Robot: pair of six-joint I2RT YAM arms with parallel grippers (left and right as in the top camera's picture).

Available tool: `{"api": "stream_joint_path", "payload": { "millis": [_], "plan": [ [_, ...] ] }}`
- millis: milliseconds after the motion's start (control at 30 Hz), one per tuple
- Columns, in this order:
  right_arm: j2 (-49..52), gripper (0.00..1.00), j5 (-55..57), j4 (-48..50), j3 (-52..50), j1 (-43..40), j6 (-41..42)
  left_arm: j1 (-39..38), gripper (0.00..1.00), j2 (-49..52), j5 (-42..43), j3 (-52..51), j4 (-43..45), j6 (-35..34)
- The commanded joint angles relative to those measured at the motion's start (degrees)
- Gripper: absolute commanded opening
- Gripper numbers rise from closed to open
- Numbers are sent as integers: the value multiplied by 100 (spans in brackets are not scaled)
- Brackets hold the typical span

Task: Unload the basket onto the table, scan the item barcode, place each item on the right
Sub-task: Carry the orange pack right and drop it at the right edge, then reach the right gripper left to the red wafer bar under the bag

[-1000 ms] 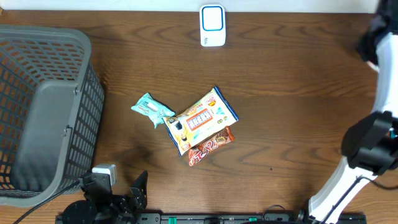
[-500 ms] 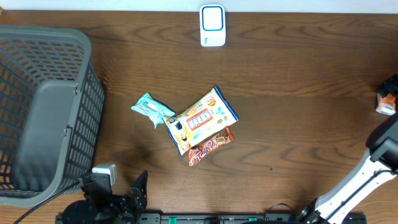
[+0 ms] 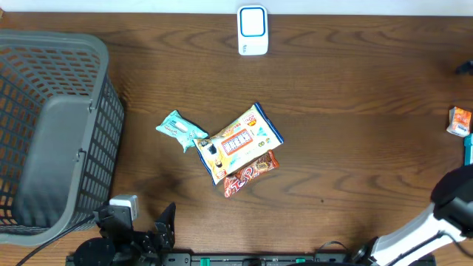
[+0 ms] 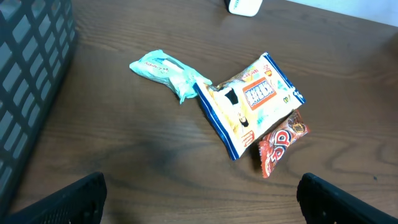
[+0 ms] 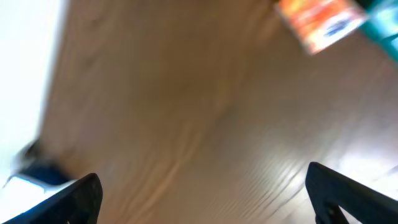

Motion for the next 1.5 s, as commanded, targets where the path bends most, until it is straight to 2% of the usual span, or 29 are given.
{"api": "stream_joint_path", "payload": {
  "millis": [0, 433, 833, 1000, 1067, 1267, 1300, 1400, 1467],
  "plan": [
    [-577, 99, -459, -118, 57, 533, 173, 24, 98, 2, 28, 26, 4, 11],
    [-1853, 99, 468, -1132, 55, 2356, 166, 24, 98, 2, 26, 26, 7, 11],
    [-2057, 99, 1366, -1869, -243, 3987, 179, 24, 98, 2, 26, 26, 4, 11],
    [-2057, 99, 1309, -1561, -1360, 4365, 249, 24, 98, 2, 26, 26, 7, 11],
    [-2057, 99, 1187, -1276, -2070, 4557, 588, 24, 98, 2, 28, 26, 7, 11],
    [-2055, 99, -39, 170, -3995, 4953, 748, 24, 98, 2, 28, 26, 7, 11],
    [-2055, 99, -354, 522, -4435, 5029, 570, 24, 98, 2, 26, 26, 4, 11],
    [-2055, 88, -798, 909, -4957, 5184, 146, 24, 98, 2, 28, 26, 7, 11],
    [-2055, 87, -608, 946, -5053, 5355, 146, 24, 98, 2, 26, 26, 7, 11]
  ]
}}
